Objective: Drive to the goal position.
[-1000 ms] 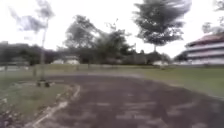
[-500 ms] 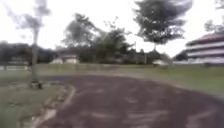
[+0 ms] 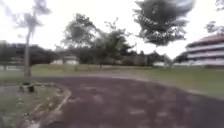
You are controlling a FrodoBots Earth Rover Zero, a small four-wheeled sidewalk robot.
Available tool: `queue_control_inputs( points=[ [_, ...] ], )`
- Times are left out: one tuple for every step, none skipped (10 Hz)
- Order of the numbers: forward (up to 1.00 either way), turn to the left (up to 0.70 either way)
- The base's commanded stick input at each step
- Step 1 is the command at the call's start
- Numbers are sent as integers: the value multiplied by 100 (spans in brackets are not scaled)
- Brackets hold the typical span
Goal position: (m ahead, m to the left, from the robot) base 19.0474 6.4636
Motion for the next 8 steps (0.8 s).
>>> queue_control_inputs(
  points=[
    [70,0],
    [70,0],
    [70,0],
    [70,0],
    [70,-19],
    [70,-35],
    [70,-16],
    [70,0]
  ],
)
